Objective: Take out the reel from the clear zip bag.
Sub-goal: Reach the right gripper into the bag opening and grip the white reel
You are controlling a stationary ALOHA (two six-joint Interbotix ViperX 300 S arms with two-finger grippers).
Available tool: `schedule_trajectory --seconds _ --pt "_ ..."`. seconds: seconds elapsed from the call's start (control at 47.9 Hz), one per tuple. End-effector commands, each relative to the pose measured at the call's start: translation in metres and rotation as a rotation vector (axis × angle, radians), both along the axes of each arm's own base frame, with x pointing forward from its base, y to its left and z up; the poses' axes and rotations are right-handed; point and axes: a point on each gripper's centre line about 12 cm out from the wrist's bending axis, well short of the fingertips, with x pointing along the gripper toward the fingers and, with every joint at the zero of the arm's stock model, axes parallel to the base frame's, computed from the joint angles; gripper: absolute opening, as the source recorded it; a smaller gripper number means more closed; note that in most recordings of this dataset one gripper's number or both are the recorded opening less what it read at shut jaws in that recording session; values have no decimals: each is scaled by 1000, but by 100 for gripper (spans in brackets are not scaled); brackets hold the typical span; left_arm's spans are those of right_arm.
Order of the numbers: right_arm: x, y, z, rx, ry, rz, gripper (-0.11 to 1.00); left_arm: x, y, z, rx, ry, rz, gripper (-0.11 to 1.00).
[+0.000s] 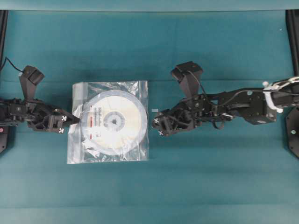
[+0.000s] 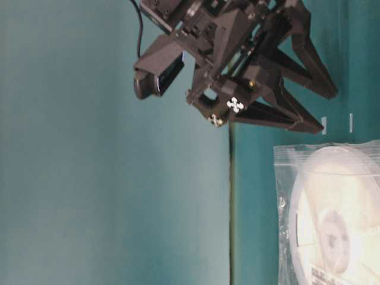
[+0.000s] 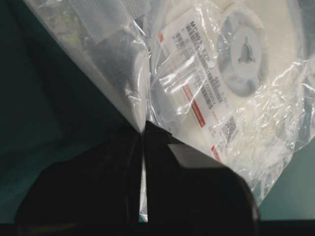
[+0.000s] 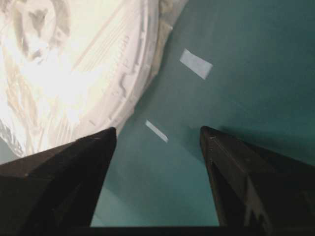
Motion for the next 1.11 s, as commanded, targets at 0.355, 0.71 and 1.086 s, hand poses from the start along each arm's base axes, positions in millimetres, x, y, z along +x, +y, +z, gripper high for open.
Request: schedule_trajectory --seconds 0.355,0.71,1.086 --pt "34 -8 9 3 -60 -20 77 -3 -1 -2 3 16 -7 0" --pt "46 -11 3 4 -60 -28 77 -3 -1 -3 2 20 -9 0" --pt "58 -7 8 2 -83 -15 64 -4 -1 -4 2 23 -9 0"
